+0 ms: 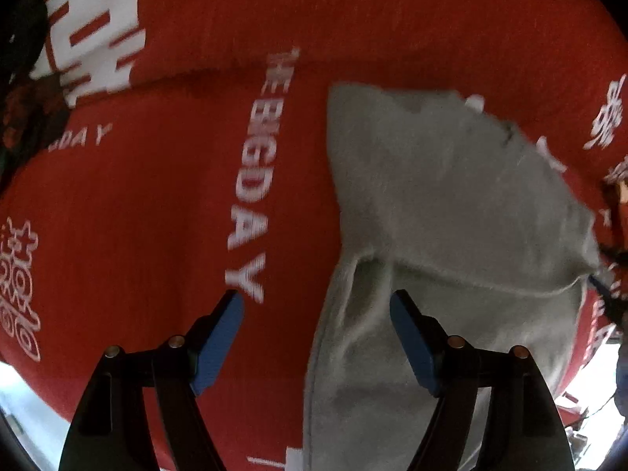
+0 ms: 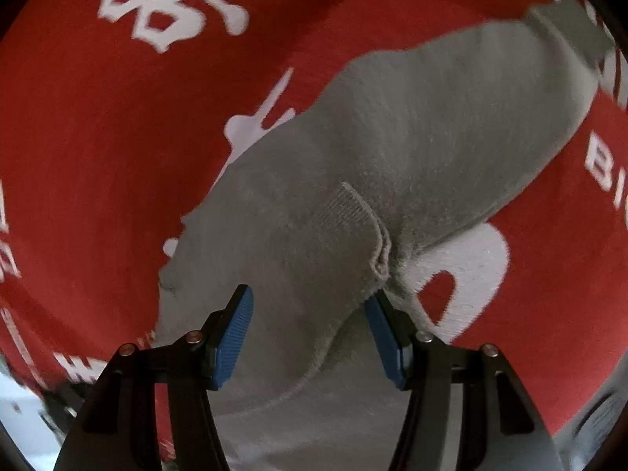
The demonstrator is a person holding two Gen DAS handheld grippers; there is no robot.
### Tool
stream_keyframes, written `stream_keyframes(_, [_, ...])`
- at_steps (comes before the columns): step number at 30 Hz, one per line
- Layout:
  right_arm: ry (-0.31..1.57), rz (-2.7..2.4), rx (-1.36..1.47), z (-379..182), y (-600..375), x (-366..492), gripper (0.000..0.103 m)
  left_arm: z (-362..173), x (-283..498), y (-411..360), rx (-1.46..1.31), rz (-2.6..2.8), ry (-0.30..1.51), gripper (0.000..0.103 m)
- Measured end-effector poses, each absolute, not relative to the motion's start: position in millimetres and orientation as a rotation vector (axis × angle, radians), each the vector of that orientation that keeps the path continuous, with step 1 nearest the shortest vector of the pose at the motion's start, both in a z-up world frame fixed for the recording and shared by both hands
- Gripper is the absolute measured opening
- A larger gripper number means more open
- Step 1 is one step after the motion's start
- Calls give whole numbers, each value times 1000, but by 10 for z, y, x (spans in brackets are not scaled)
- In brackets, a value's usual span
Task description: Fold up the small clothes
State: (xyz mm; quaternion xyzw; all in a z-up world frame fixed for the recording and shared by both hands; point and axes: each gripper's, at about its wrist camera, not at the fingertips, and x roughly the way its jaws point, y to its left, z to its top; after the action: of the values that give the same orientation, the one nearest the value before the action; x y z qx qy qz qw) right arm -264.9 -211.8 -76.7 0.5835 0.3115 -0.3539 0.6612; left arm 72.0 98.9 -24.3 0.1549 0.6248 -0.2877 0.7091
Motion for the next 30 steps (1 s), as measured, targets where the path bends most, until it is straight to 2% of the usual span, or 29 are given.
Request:
stream_keyframes(5, [743, -748, 1300, -758, -1996, -2667, 63, -365, 1249, 477, 256, -665, 1385, 78])
stream_keyframes(13, [848, -611, 1236, -812, -1788, -2407, 63, -837, 1702, -286, 340, -596, 1443, 78])
stream_keyframes(15, [873, -588, 1202, -817, -1735, -2339, 63, -912, 1694, -362, 366, -589, 1463, 50])
stream_keyframes(16, [882, -583, 1195, -824, -1717, -2323, 63, -893, 1650, -403, 347, -644, 1452, 29])
stream_keyframes(17, [892, -578, 1193, -845, -1699, -2297, 63, -860, 1627, -424, 363, -646, 1433, 12])
stream_keyframes(21, [886, -570, 1237, -887, -1675, -2308, 63, -699, 1576, -372, 412, -711, 1362, 12])
stream_keyframes(24, [874, -568, 1246, -904, -1700, -2308, 63, -683, 1696, -176, 365, -710, 1366, 9])
stream_keyframes(30, [816, -627, 1330, -1078, -1845, -2313, 63, -764, 1896, 70, 238, -678, 1417, 9])
